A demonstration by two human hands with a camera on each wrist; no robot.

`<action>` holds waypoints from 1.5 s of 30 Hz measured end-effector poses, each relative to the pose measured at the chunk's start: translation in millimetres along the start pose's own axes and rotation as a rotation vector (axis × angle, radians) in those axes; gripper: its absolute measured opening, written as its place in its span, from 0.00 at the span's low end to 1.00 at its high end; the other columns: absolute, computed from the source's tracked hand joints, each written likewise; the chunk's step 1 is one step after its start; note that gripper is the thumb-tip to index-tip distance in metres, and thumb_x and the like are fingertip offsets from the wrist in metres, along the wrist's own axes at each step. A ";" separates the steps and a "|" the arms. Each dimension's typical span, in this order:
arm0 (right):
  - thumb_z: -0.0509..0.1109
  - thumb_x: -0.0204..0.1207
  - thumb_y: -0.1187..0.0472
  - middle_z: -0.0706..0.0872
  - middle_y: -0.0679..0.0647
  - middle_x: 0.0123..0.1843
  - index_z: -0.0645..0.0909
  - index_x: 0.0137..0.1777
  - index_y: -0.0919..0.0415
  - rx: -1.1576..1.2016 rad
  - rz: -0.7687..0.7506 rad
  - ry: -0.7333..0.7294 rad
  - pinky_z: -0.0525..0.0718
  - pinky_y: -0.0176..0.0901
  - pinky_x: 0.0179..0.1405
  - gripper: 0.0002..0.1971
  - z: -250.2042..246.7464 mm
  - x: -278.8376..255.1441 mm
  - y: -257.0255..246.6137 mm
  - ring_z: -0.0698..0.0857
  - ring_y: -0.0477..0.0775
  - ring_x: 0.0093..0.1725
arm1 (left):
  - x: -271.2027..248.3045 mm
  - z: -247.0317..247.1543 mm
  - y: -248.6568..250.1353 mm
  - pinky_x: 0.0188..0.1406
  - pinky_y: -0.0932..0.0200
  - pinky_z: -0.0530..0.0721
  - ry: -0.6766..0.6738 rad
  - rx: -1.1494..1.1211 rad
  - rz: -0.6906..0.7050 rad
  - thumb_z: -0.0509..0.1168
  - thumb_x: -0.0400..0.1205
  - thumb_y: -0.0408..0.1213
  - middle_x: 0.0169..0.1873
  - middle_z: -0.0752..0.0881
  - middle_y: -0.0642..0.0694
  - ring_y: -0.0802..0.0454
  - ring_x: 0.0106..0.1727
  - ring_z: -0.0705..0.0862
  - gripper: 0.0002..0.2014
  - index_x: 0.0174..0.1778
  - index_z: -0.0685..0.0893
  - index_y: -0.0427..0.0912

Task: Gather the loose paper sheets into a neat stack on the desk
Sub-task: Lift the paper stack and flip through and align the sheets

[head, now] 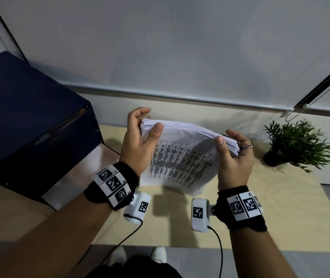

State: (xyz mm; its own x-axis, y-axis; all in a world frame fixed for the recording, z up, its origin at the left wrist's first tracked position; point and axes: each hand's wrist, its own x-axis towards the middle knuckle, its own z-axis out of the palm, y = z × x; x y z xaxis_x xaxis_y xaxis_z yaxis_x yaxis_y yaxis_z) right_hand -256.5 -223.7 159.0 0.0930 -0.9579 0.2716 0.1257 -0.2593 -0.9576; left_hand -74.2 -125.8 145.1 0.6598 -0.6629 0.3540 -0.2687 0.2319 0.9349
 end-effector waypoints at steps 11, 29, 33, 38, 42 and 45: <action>0.69 0.73 0.63 0.88 0.47 0.43 0.84 0.46 0.52 0.005 -0.009 0.130 0.81 0.33 0.47 0.06 8.3 5.0 -4.1 0.85 0.41 0.43 | 11.5 8.4 4.6 0.58 0.65 0.79 0.099 -0.009 0.026 0.62 0.85 0.30 0.54 0.89 0.46 0.53 0.57 0.86 0.09 0.59 0.79 0.43; 0.68 0.80 0.69 0.87 0.51 0.44 0.79 0.50 0.54 -0.093 -0.148 0.095 0.82 0.32 0.48 0.08 8.3 0.1 -8.4 0.86 0.42 0.45 | 16.0 5.7 6.2 0.53 0.63 0.81 0.107 0.013 0.004 0.62 0.85 0.32 0.53 0.89 0.46 0.54 0.52 0.85 0.08 0.53 0.86 0.38; 0.72 0.78 0.66 0.89 0.54 0.43 0.84 0.50 0.62 -0.166 -0.188 0.036 0.83 0.34 0.42 0.03 4.3 -0.2 -5.9 0.87 0.44 0.41 | 16.4 5.2 7.3 0.52 0.69 0.79 0.100 0.022 -0.005 0.62 0.86 0.31 0.53 0.89 0.45 0.53 0.52 0.85 0.08 0.54 0.86 0.38; 0.70 0.79 0.66 0.89 0.47 0.44 0.83 0.48 0.61 -0.236 -0.168 0.102 0.84 0.34 0.45 0.01 3.3 3.1 -3.9 0.87 0.38 0.41 | 17.1 4.9 8.6 0.54 0.67 0.80 0.095 0.026 0.005 0.61 0.86 0.31 0.53 0.89 0.46 0.53 0.54 0.86 0.08 0.54 0.86 0.37; 0.64 0.78 0.71 0.89 0.52 0.45 0.78 0.49 0.51 -0.211 -0.154 0.150 0.82 0.34 0.48 0.12 8.4 3.3 -7.6 0.86 0.42 0.43 | 18.4 7.0 7.5 0.54 0.69 0.79 0.102 0.032 0.002 0.60 0.86 0.30 0.54 0.89 0.47 0.56 0.54 0.85 0.09 0.54 0.86 0.38; 0.61 0.76 0.72 0.88 0.54 0.47 0.77 0.54 0.48 -0.118 -0.129 0.132 0.83 0.42 0.53 0.17 12.4 2.5 -9.0 0.87 0.49 0.48 | 20.7 6.3 6.5 0.52 0.67 0.80 0.112 0.027 -0.016 0.59 0.85 0.29 0.52 0.90 0.47 0.55 0.50 0.85 0.10 0.53 0.86 0.37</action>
State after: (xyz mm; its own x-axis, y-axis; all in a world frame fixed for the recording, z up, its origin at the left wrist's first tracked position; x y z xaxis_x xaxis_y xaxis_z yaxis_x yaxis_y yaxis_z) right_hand -245.2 -222.2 169.4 -0.0478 -0.9217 0.3849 0.0107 -0.3857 -0.9225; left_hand -66.6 -142.5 158.3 0.7381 -0.5819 0.3415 -0.2759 0.2017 0.9398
